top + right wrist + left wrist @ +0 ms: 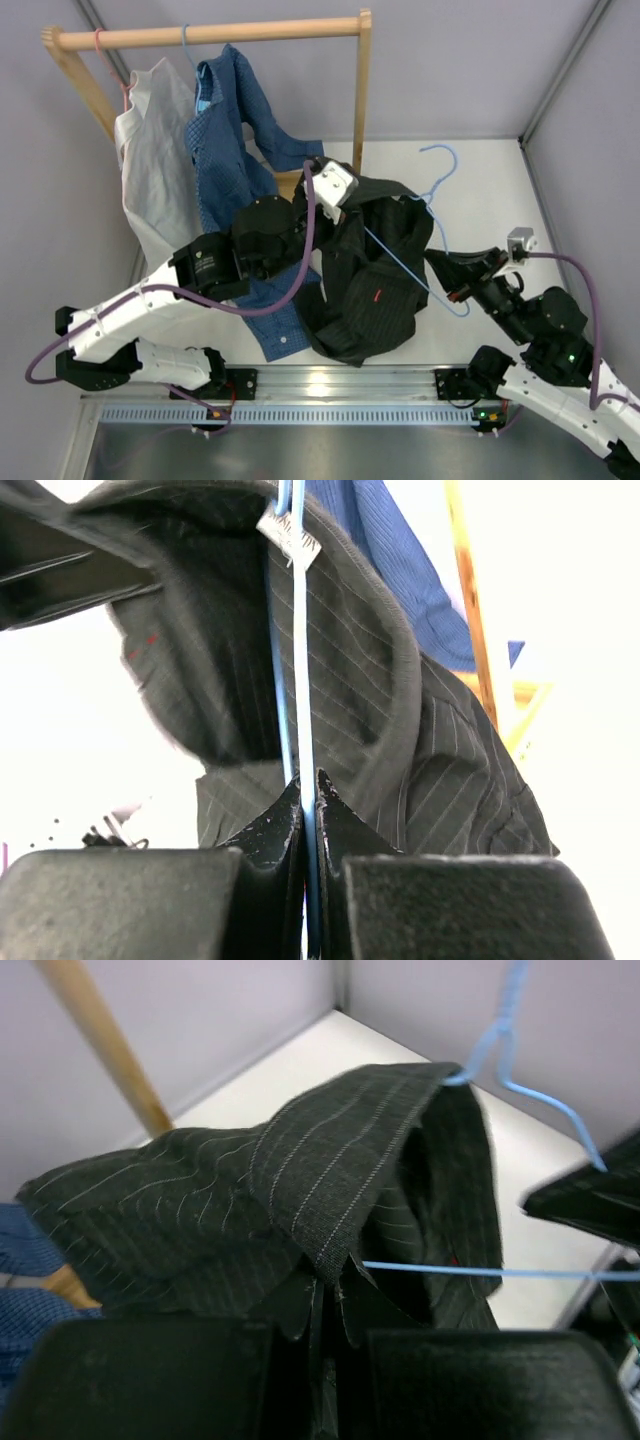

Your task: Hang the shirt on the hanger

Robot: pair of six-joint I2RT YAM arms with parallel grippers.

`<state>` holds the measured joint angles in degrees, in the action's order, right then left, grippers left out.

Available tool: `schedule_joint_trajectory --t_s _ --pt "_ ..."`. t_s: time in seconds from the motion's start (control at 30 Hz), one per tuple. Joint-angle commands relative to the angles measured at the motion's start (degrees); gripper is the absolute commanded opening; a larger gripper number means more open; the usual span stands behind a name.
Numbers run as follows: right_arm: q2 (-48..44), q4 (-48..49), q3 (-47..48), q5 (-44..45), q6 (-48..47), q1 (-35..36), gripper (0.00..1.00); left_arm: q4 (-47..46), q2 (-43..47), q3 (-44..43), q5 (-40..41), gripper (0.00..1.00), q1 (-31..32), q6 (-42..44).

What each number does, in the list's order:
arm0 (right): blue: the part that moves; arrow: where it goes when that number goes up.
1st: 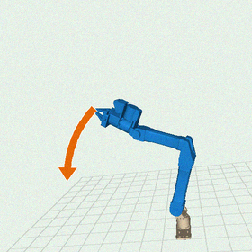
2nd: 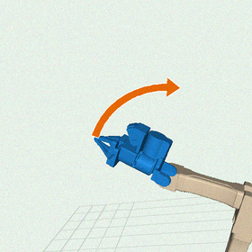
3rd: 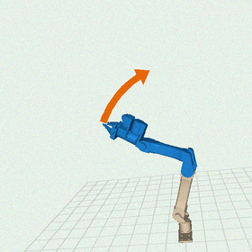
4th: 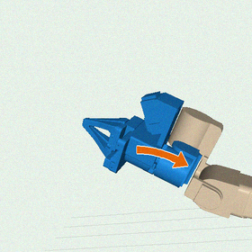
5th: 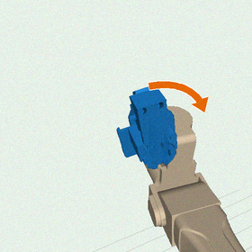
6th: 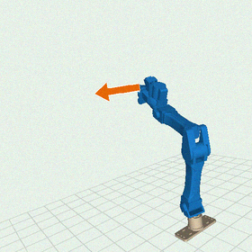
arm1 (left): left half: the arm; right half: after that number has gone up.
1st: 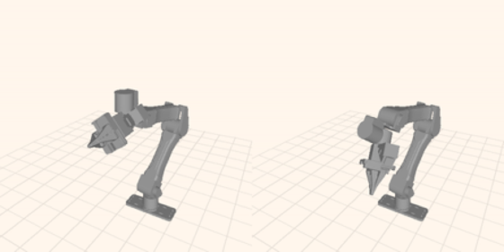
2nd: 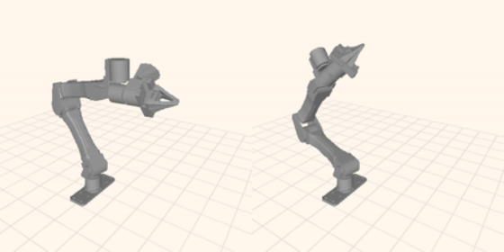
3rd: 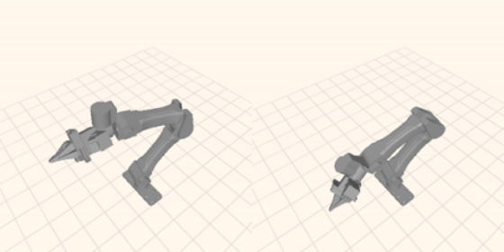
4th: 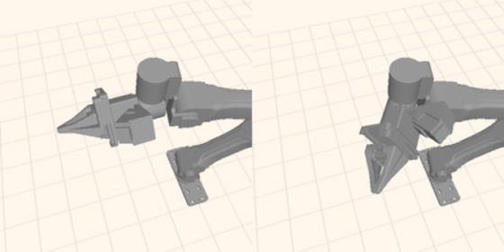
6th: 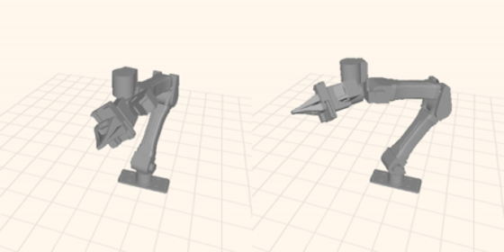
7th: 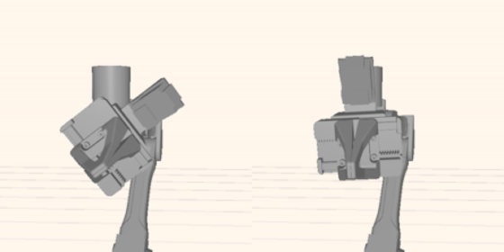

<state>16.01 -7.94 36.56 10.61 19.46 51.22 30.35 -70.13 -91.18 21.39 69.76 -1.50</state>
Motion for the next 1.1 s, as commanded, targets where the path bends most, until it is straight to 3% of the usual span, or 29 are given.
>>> schedule_joint_trajectory --t_s 0.0,0.13,0.3,0.53,0.63,0.8,0.9,1.07 --pt "-2.8 5.4 1.1 -0.2 -1.1 0.0 0.00 -9.6 -0.2 -0.4 13.1 0.00 0.1 -1.3" --pt "-0.4 -1.3 4.5 -14.5 -2.9 -0.1 0.00 -13.4 -2.3 -1.6 10.5 0.00 0.2 1.9" --pt "5.2 -4.7 7.9 -20.3 -3.5 -0.1 0.00 -13.7 -4.5 -3.1 -0.7 0.00 0.1 8.4" --pt "8.7 -2.9 10.0 -23.8 -3.4 0.0 0.00 -13.2 0.3 3.0 -14.4 0.00 0.2 11.1" --pt "10.6 -0.4 10.9 -22.0 -3.1 -0.1 0.00 -12.2 0.9 3.7 -18.0 0.00 0.2 10.3" --pt "12.2 3.5 10.6 -19.7 -3.1 -0.1 0.00 -11.2 0.2 2.5 -17.3 0.00 0.2 7.8" --pt "12.2 7.1 8.0 -18.4 -2.2 -0.1 0.00 -11.0 -0.2 0.9 -15.7 0.00 0.2 5.1" --pt "9.7 15.3 3.2 -15.2 -0.1 -0.1 0.00 -9.4 -1.5 -2.6 -21.0 0.00 0.2 2.1"
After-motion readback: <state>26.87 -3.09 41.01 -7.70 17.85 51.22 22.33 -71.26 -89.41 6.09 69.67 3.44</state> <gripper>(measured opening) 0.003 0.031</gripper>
